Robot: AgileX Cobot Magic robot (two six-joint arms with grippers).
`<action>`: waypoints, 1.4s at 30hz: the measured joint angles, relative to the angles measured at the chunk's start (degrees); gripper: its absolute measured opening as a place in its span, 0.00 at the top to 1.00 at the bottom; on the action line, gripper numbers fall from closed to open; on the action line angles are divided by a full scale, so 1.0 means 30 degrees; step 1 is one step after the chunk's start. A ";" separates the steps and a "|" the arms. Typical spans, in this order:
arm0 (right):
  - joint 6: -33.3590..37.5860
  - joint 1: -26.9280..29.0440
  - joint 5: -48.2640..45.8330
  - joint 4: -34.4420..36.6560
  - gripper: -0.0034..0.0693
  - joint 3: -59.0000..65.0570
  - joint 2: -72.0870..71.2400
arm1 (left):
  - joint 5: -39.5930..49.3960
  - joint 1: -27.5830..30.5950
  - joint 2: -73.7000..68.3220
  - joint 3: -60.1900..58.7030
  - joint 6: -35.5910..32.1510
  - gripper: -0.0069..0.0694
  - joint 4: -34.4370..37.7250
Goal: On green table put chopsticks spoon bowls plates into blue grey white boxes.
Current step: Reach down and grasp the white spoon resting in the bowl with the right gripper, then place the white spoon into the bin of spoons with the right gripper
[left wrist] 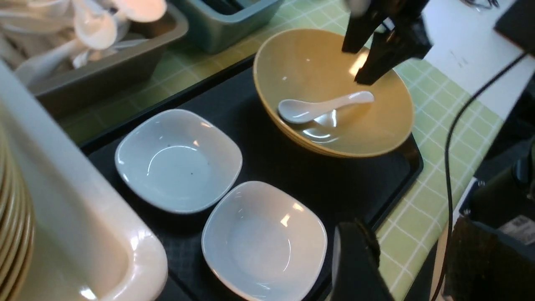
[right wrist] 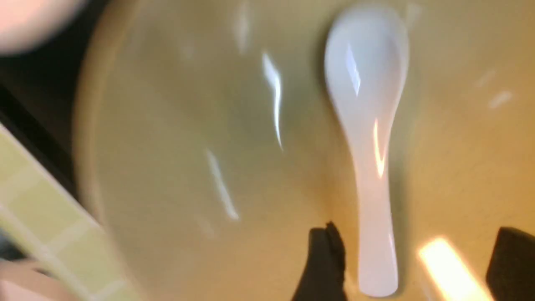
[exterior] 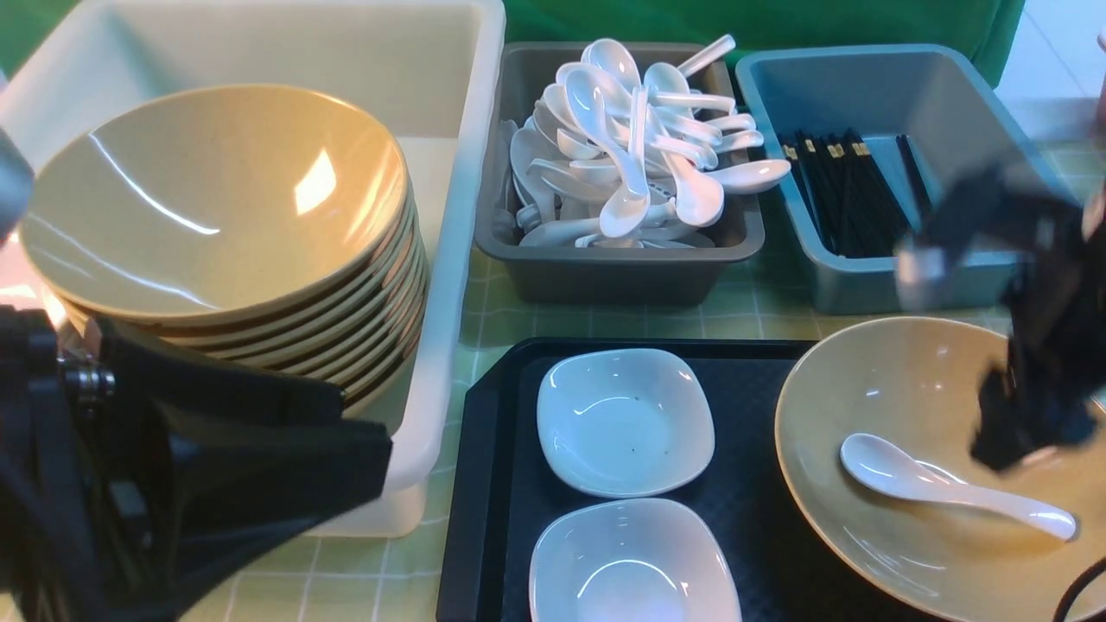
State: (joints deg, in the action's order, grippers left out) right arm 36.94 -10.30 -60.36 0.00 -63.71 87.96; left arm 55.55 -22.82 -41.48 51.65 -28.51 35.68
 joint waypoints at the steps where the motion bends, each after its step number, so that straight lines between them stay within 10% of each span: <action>1: 0.0097 0.0000 0.0552 -0.0214 0.27 0.0426 0.0107 | 0.0071 -0.0021 0.0000 0.0000 -0.0208 0.55 -0.0012; 12: 0.0231 0.0000 0.2056 -0.0323 0.31 0.1405 0.2573 | 0.0518 -0.0041 0.0000 0.0000 -0.0718 0.55 -0.0061; 20: 0.0231 0.0000 0.1110 -0.0310 0.77 0.1138 0.3477 | 0.0879 -0.0041 0.0000 0.0000 -0.0718 0.55 -0.0167; 29: -0.1350 0.0000 -0.1233 0.3668 0.76 -0.5977 0.3558 | 0.0916 -0.0041 0.0000 0.0000 -0.0701 0.55 -0.0478; 33: -0.1407 -0.0177 0.0189 0.8811 0.76 -1.0124 0.4476 | 0.0916 -0.0041 0.0000 0.0000 -0.0701 0.55 -0.0496; 42: -0.2997 -0.1897 0.4294 1.0606 0.76 -1.7737 1.0491 | 0.0801 -0.0041 0.0000 0.0000 -0.0701 0.55 -0.0496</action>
State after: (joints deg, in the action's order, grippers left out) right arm 27.95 -15.99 -47.48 31.82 -116.92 119.43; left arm 57.95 -22.94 -41.48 51.65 -30.61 34.20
